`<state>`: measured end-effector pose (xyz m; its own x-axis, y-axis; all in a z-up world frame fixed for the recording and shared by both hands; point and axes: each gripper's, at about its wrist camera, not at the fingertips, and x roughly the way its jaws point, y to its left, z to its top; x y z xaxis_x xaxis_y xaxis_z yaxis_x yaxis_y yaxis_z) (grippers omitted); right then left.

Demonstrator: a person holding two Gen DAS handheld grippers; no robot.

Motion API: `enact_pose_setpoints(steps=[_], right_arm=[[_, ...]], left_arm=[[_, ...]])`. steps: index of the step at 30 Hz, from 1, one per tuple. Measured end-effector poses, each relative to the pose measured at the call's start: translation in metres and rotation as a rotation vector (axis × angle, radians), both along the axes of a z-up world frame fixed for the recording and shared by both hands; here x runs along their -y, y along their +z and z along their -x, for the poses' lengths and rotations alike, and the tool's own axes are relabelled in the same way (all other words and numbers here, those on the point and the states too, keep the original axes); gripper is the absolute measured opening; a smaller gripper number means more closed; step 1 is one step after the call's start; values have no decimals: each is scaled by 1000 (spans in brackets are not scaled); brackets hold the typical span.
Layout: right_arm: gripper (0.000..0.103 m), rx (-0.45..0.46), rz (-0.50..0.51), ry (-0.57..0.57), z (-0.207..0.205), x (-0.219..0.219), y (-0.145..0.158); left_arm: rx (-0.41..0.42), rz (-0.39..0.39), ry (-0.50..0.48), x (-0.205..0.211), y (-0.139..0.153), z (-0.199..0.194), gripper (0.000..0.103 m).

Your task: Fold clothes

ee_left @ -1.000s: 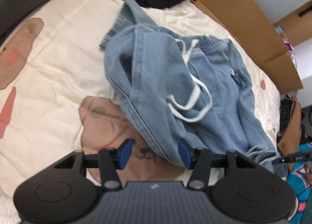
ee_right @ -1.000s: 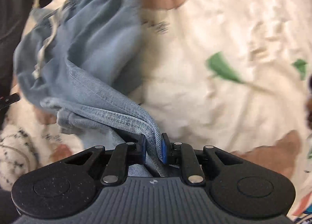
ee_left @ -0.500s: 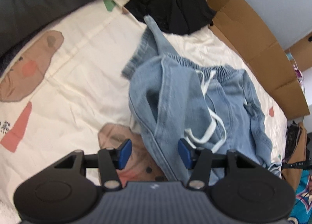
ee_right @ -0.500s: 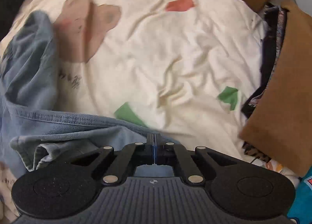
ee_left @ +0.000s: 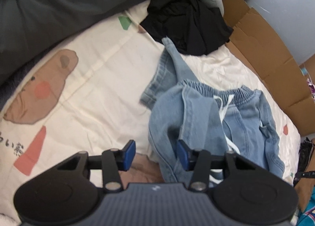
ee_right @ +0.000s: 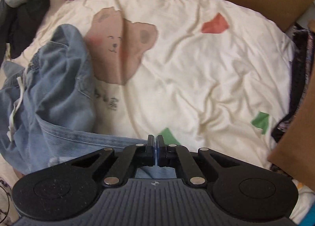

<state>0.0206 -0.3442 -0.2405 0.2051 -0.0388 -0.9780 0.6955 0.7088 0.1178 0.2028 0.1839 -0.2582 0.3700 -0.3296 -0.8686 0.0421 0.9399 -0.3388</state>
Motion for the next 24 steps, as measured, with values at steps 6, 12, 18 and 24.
enact_pose_setpoints(steps=[6,12,18,24], right_arm=[[11,80,-8,-5,-28,-2,6],[21,149,-4,8,-61,-5,8],[37,191,-1,50,-95,-18,9],[47,199,36,138,-122,-49,3]], left_arm=[[8,-12,15,-1,-4,-13,42],[16,-24,31,-2,-7,-25,42],[18,-26,34,1,-12,-35,42],[-4,-7,6,13,-22,-36,42]])
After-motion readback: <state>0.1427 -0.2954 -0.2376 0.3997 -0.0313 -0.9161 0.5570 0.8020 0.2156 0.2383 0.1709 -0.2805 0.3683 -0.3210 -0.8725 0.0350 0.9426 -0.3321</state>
